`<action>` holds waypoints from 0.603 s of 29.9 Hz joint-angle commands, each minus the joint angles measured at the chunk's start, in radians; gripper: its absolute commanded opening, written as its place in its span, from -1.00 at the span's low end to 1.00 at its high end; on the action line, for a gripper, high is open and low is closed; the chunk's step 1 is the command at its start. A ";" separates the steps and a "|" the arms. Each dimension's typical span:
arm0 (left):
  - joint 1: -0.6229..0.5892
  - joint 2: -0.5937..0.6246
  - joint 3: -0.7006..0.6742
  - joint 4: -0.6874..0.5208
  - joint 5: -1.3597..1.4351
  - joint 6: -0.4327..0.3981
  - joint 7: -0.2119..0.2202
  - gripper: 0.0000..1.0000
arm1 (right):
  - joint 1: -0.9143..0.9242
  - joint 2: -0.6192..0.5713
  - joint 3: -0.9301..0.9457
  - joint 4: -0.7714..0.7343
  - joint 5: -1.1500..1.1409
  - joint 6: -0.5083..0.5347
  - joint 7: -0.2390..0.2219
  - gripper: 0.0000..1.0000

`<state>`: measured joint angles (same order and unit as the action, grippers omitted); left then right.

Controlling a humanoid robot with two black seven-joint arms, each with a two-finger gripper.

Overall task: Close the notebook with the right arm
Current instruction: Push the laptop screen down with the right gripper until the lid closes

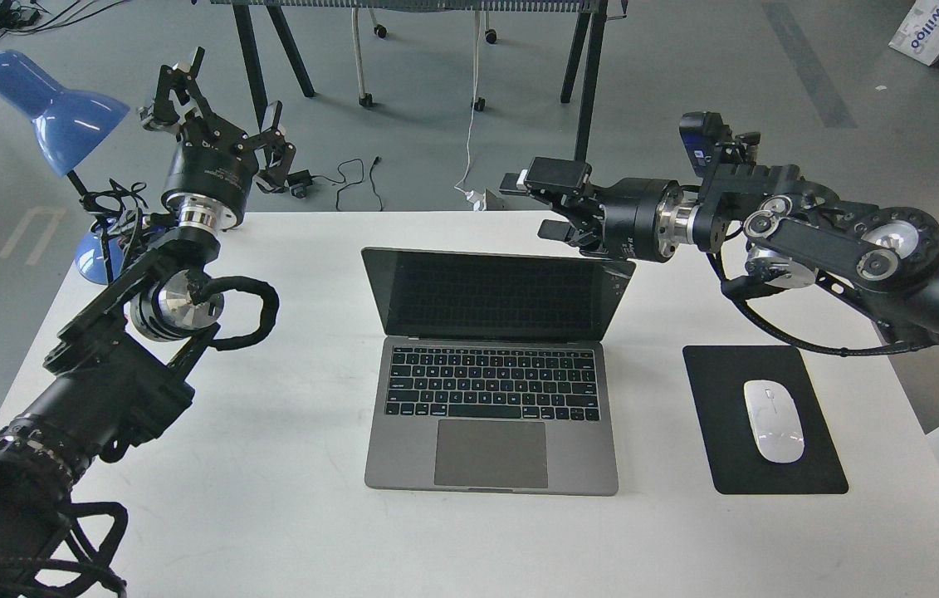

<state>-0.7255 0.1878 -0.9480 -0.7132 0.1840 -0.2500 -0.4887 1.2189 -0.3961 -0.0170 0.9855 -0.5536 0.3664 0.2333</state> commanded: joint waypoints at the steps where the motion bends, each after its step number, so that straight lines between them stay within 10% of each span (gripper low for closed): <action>1: 0.000 0.001 0.000 0.000 0.000 0.000 0.000 1.00 | -0.012 -0.004 0.000 0.045 0.000 0.008 -0.002 1.00; 18: 0.000 0.001 0.000 0.001 0.000 0.000 0.000 1.00 | -0.025 -0.001 -0.158 0.177 -0.006 0.006 -0.003 1.00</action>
<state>-0.7256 0.1888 -0.9480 -0.7117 0.1840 -0.2500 -0.4887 1.1955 -0.4055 -0.1408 1.1583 -0.5538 0.3728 0.2301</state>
